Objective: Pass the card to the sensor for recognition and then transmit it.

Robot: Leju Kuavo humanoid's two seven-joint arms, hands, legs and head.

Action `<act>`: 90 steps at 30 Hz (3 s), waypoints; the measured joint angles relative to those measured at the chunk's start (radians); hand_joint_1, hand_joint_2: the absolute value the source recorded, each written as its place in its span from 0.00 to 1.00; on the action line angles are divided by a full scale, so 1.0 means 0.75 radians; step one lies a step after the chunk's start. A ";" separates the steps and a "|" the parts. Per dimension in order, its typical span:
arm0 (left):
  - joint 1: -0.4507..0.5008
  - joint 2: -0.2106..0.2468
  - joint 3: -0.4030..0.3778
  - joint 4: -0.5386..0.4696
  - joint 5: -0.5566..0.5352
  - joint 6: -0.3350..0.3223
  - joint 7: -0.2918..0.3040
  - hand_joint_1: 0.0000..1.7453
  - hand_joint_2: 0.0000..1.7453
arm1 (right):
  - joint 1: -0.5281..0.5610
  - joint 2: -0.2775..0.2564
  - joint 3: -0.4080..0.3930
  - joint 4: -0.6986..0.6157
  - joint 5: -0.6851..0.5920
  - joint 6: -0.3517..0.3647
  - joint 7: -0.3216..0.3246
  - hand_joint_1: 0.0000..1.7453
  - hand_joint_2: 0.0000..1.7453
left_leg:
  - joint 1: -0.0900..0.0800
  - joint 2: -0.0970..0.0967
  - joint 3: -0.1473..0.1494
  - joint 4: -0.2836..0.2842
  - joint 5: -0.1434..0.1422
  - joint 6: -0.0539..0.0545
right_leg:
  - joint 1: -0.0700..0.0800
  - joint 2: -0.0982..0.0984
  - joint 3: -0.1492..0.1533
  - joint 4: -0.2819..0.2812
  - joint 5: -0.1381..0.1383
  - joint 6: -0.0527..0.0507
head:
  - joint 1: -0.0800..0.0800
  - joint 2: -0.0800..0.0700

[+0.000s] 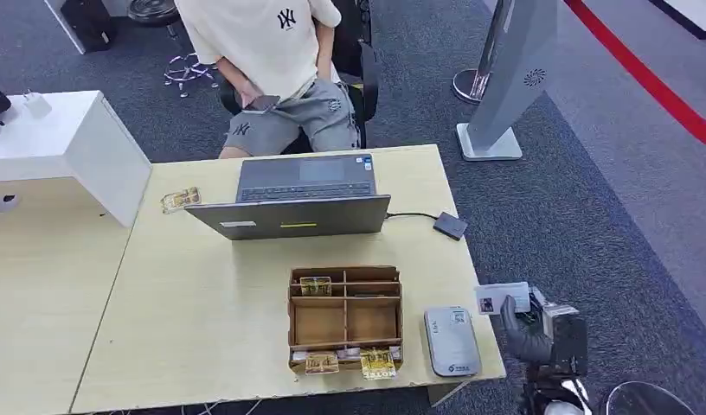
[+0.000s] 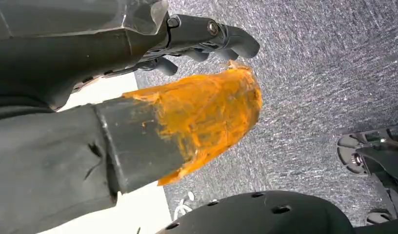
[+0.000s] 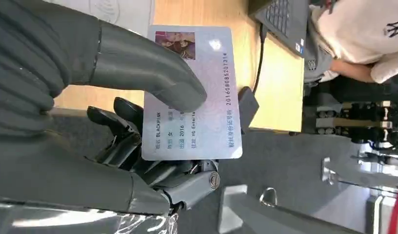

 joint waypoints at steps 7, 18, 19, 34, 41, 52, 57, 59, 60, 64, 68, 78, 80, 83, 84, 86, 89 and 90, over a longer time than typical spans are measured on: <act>0.000 0.000 0.000 0.000 0.002 0.003 0.000 0.00 0.00 | -0.008 0.039 -0.069 0.062 -0.009 0.123 0.002 1.00 1.00 | 0.001 0.000 0.000 0.000 0.000 0.000 | 0.000 0.000 0.000 0.000 0.000 0.000 | -0.001 0.000; 0.000 0.000 0.000 0.000 0.017 0.006 0.000 0.00 0.00 | -0.007 0.072 0.045 0.087 0.152 0.033 0.013 1.00 1.00 | 0.000 0.000 0.000 0.000 0.000 0.000 | 0.000 0.000 0.000 0.000 0.000 0.000 | 0.000 0.000; 0.000 0.000 0.000 0.000 0.018 0.006 0.000 0.00 0.00 | -0.006 0.072 0.061 0.088 0.176 0.022 0.013 1.00 1.00 | 0.000 0.000 0.000 0.000 0.000 0.000 | 0.000 0.000 0.000 0.000 0.000 0.000 | 0.000 0.000; 0.001 0.002 0.003 0.000 0.029 0.006 -0.012 0.00 0.00 | 0.031 0.030 0.149 0.027 0.290 -0.065 0.038 1.00 1.00 | 0.000 0.000 0.000 0.000 0.000 0.000 | 0.000 0.000 -0.001 0.000 0.000 0.000 | 0.000 0.000; 0.001 0.008 0.007 0.000 0.041 0.006 -0.012 0.00 0.00 | 0.070 -0.018 0.148 -0.059 0.373 0.001 0.053 1.00 1.00 | 0.000 0.000 0.000 0.000 0.000 0.000 | 0.000 0.000 -0.001 0.000 0.000 0.000 | 0.000 0.000; 0.001 0.009 0.016 0.000 0.048 0.010 -0.014 0.00 0.00 | 0.114 -0.035 0.257 -0.122 0.438 0.040 0.085 1.00 1.00 | 0.001 0.000 0.000 0.000 0.000 0.000 | 0.000 0.000 -0.001 0.000 0.000 0.000 | 0.000 0.000; 0.001 0.009 0.021 0.000 0.048 0.010 -0.019 0.00 0.00 | 0.114 -0.044 0.293 -0.110 0.451 0.020 0.104 1.00 1.00 | 0.000 0.000 -0.001 0.000 0.000 0.000 | 0.000 0.000 -0.001 0.000 0.000 0.000 | 0.000 0.000; 0.001 0.009 0.022 0.000 0.048 0.010 -0.023 0.00 0.00 | 0.112 -0.049 0.302 -0.097 0.454 0.005 0.113 1.00 1.00 | 0.000 0.000 -0.001 0.000 0.000 0.000 | 0.000 0.000 -0.001 0.000 0.000 0.000 | 0.000 0.000; 0.001 0.009 0.022 0.000 0.048 0.010 -0.024 0.00 0.00 | 0.107 -0.052 0.303 -0.086 0.458 -0.006 0.118 1.00 1.00 | 0.000 0.000 -0.001 0.000 0.000 0.000 | 0.000 0.000 -0.001 0.000 0.000 0.000 | 0.000 0.000; 0.001 0.009 0.023 0.000 0.047 0.010 -0.024 0.00 0.00 | 0.086 -0.067 0.299 -0.028 0.467 -0.058 0.128 1.00 1.00 | 0.000 0.000 0.000 0.000 0.000 0.000 | 0.000 0.000 -0.001 0.000 0.000 0.000 | 0.000 0.000; 0.001 0.009 0.024 0.000 0.046 0.009 -0.025 0.00 0.00 | 0.065 -0.075 0.273 0.012 0.459 -0.069 0.125 1.00 1.00 | 0.000 0.000 0.000 0.000 0.000 0.000 | 0.000 0.000 -0.001 0.000 0.000 0.000 | 0.000 0.000; 0.002 0.009 0.024 0.000 0.044 0.006 -0.025 0.00 0.00 | 0.033 -0.086 0.224 0.079 0.463 -0.070 0.121 1.00 1.00 | 0.000 0.000 0.000 0.000 0.000 0.000 | 0.000 0.000 -0.001 0.000 0.000 0.000 | 0.000 0.000; 0.002 0.009 0.024 0.000 0.044 0.007 -0.025 0.00 0.00 | 0.029 -0.086 0.221 0.086 0.463 -0.071 0.121 1.00 1.00 | 0.000 0.000 0.000 0.000 0.000 0.000 | 0.000 0.000 -0.001 0.000 0.000 0.000 | 0.000 0.000; 0.002 0.009 0.024 0.000 0.044 0.007 -0.025 0.00 0.00 | 0.025 -0.086 0.212 0.095 0.468 -0.070 0.120 1.00 1.00 | 0.000 0.000 0.000 0.000 0.000 0.000 | 0.000 0.000 -0.001 0.000 0.000 0.000 | 0.000 0.000; 0.002 0.009 0.024 0.000 0.044 0.007 -0.025 0.00 0.00 | 0.023 -0.086 0.209 0.098 0.473 -0.069 0.119 1.00 1.00 | 0.000 0.000 0.000 0.000 0.000 0.000 | 0.000 0.000 -0.001 0.000 0.000 0.000 | 0.000 0.000; 0.002 0.010 0.024 0.000 0.044 0.006 -0.024 0.00 0.00 | 0.023 -0.086 0.205 0.100 0.492 -0.066 0.118 1.00 1.00 | 0.000 0.000 0.000 0.000 0.000 0.000 | 0.000 0.000 -0.001 0.000 0.000 0.000 | 0.000 0.000; 0.002 0.010 0.024 0.000 0.044 0.006 -0.024 0.00 0.00 | 0.021 -0.086 0.205 0.105 0.517 -0.060 0.123 1.00 1.00 | 0.000 0.000 0.000 0.000 0.000 0.000 | 0.000 0.000 -0.001 0.000 0.000 0.000 | 0.000 0.000; 0.002 0.010 0.024 0.000 0.044 0.006 -0.024 0.00 0.00 | 0.021 -0.086 0.205 0.108 0.523 -0.055 0.125 1.00 1.00 | 0.000 0.000 0.000 0.000 0.000 0.000 | 0.000 0.000 -0.001 0.000 0.000 0.000 | 0.000 0.000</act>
